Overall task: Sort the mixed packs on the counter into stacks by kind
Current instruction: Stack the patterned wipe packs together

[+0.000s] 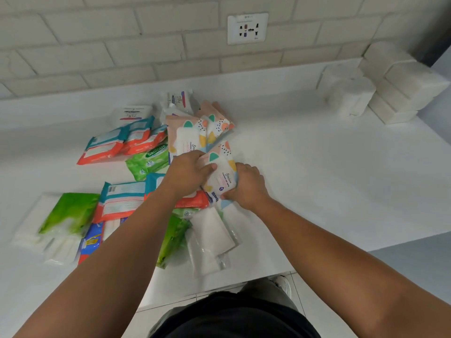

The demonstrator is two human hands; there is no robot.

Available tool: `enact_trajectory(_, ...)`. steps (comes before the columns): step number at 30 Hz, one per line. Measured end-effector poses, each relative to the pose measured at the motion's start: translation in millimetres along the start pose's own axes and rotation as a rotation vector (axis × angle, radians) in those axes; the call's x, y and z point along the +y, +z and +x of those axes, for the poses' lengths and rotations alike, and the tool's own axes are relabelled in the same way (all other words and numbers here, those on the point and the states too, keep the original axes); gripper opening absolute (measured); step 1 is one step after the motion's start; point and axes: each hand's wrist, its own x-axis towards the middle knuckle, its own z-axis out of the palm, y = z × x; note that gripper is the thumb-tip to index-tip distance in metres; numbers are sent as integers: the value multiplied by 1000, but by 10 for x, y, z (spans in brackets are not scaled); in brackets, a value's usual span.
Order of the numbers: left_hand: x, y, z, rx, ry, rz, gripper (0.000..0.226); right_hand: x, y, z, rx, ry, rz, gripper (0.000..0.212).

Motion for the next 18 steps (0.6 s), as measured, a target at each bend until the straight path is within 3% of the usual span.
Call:
enact_trajectory(4, 110, -31, -54, 70, 19, -155, 12, 118, -157, -34, -61, 19, 256, 58)
enact_trajectory(9, 188, 114, -117, 162, -108, -425, 16, 345, -438, -122, -105, 137, 656, 43)
enact_trajectory(13, 357, 373, -175, 116, -342, -810, 18, 604, -561, -140, 27, 337, 1023, 34)
enact_trajectory(15, 379, 502, -157, 61, -413, -819, 15, 723, -635, -143, 87, 400, 1111, 29)
enact_trajectory(18, 393, 651, -121, -83, -375, -696, 14, 885, -757, -160, 125, 411, 1123, 26)
